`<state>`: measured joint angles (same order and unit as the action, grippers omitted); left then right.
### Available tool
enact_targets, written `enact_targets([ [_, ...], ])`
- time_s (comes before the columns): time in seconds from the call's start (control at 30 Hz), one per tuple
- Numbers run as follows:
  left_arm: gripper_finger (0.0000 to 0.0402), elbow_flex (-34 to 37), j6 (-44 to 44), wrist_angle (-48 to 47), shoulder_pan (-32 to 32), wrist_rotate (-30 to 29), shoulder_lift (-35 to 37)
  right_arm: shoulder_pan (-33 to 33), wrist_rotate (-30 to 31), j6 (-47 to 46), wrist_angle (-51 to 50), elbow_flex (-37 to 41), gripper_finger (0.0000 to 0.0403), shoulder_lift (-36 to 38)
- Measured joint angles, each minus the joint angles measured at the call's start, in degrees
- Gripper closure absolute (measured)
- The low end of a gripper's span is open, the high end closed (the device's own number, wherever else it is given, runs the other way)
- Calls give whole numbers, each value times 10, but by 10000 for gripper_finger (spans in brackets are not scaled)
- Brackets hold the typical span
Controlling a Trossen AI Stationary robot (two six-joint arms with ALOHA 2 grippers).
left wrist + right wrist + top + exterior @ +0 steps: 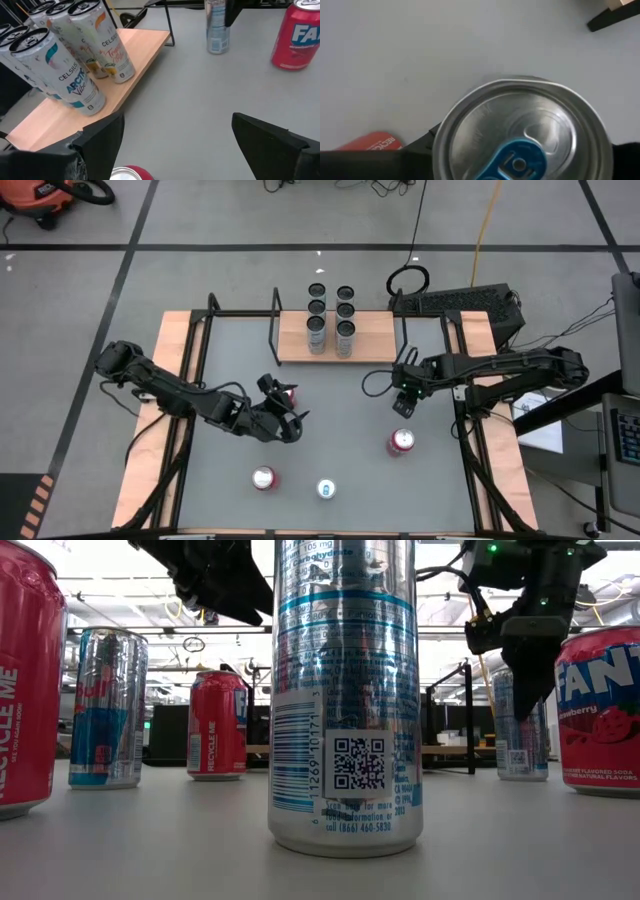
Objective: Place canned beverage on shelf
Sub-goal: Put the top right blue soda can on the shelf
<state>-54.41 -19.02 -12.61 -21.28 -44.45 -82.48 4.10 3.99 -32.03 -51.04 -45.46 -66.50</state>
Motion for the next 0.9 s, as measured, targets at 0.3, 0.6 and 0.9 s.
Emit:
enact_targets([
  [0.3, 38, 0, -2, 1, -1, 8, 0, 0, -29, -29, 4, -2, 207, 1],
  [0.6, 38, 0, -2, 16, -1, 8, 0, 0, -45, -65, -5, -48, 208, 1],
  [0.9, 38, 0, -43, 19, -1, 32, 0, 0, -59, -80, 8, -99, 207, 1],
])
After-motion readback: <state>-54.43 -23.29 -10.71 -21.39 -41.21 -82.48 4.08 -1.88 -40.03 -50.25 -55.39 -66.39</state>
